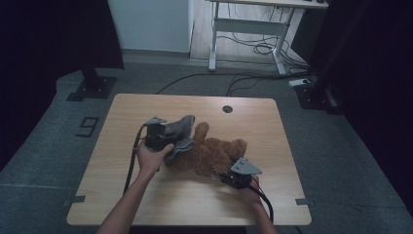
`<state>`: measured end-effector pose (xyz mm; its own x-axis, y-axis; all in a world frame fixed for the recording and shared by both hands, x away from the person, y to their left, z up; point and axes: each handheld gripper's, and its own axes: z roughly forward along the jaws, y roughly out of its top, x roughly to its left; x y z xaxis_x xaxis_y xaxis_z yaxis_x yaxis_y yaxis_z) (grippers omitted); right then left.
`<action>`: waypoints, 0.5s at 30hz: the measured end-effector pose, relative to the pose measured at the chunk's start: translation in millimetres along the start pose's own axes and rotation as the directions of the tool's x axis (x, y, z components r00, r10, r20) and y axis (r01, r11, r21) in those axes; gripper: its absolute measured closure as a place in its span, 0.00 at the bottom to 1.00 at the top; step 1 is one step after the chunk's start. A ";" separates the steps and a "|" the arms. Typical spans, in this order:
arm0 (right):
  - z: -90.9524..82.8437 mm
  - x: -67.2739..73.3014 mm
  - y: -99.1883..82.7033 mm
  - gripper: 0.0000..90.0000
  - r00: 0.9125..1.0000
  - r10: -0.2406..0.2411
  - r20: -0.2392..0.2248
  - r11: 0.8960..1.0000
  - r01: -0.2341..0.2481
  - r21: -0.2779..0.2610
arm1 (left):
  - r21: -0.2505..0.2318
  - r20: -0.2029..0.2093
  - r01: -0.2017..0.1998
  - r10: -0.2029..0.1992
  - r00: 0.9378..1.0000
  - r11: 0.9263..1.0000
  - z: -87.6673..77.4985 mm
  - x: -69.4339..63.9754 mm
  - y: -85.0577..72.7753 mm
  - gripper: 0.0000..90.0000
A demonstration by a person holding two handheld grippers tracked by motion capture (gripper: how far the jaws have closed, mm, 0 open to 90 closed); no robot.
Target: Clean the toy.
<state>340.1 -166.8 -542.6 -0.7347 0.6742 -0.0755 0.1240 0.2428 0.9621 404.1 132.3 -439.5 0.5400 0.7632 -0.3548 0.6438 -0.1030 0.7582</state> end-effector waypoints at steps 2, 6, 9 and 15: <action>-0.4 -1.1 0.1 0.60 1.000 0.000 -0.012 1.000 0.000 0.007 | -0.008 -0.004 -0.004 0.004 1.000 1.000 5.2 0.9 -7.4 0.86; 0.0 -3.9 -0.7 0.58 0.999 0.013 -0.030 1.000 -0.013 0.009 | 0.007 -0.013 -0.014 0.014 1.000 1.000 6.0 1.8 -15.6 0.88; -1.3 -4.1 1.2 0.51 0.999 0.017 -0.035 1.000 -0.017 0.020 | 0.020 -0.002 -0.016 0.016 1.000 1.000 5.7 1.6 -21.4 0.89; -8.5 -6.3 11.5 0.26 0.999 0.036 -0.028 0.994 -0.033 0.106 | -0.017 -0.003 -0.015 0.015 1.000 1.000 3.2 -2.7 -38.1 0.89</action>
<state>340.5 -174.2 -528.9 -0.7481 0.6627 -0.0329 0.2186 0.2929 0.9308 379.8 132.1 -469.1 0.5476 0.7638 -0.3417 0.6262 -0.1032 0.7728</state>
